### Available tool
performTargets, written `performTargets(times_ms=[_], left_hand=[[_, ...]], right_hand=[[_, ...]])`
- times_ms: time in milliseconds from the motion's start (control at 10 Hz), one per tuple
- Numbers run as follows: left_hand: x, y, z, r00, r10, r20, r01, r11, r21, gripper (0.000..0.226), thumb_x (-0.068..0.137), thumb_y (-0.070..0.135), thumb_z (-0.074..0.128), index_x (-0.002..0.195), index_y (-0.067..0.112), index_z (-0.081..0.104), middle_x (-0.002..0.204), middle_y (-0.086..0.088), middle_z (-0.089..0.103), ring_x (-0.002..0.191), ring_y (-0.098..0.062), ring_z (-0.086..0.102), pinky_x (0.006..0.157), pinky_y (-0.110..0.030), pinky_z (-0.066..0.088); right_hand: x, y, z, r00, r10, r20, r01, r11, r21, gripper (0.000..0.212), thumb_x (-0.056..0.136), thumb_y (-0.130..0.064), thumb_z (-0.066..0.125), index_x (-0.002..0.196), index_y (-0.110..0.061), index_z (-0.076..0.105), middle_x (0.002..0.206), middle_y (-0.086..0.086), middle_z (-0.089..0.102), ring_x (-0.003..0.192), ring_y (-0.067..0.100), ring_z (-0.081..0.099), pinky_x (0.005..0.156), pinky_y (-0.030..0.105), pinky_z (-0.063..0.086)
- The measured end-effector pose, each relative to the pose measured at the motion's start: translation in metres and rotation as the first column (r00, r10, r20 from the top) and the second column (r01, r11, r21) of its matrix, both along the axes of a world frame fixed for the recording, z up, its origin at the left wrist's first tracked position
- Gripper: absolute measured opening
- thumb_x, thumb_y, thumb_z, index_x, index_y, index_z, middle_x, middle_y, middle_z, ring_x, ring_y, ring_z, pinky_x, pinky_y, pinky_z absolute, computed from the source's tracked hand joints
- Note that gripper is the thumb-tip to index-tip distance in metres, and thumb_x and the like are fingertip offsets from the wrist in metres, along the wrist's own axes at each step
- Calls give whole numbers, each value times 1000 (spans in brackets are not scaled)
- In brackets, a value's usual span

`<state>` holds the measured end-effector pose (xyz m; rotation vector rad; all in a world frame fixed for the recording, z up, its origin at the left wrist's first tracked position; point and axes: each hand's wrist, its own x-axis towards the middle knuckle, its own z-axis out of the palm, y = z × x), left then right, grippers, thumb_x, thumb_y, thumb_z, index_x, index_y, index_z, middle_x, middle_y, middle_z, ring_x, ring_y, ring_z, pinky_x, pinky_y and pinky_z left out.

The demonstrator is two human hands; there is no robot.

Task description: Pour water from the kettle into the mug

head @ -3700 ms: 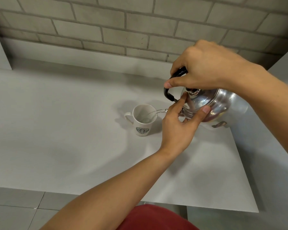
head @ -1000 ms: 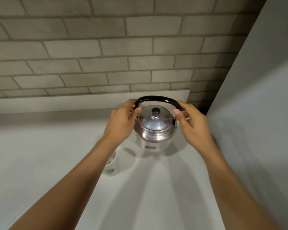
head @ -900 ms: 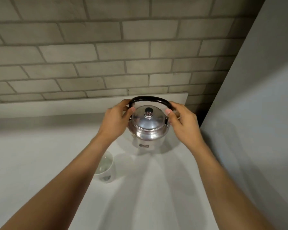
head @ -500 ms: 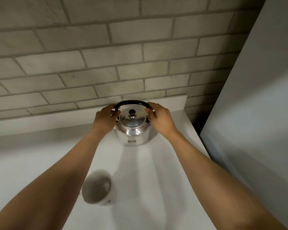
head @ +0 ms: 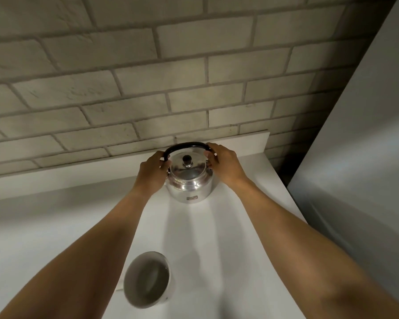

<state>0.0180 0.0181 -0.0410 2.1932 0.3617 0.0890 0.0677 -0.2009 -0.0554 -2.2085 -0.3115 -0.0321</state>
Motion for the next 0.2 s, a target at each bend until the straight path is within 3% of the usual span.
performTargets(times_ms=[100, 200], left_hand=[[-3, 3, 4, 1000, -2, -6, 2, 999, -47, 37, 101, 28, 63, 137, 25, 60, 124, -8, 74, 85, -19, 74, 73, -25, 56], [-6, 3, 13, 997, 14, 74, -19, 997, 73, 58, 100, 37, 65, 153, 26, 46, 136, -5, 66, 92, -12, 65, 83, -25, 46]], right_hand=[[-6, -2, 4, 999, 5, -40, -7, 999, -40, 44, 107, -27, 53, 150, -18, 53, 141, 11, 61, 117, 32, 67, 107, 39, 50], [-13, -4, 6, 999, -36, -20, 33, 994, -107, 62, 104, -34, 59, 160, -15, 39, 162, 8, 40, 127, 33, 61, 111, 39, 45]])
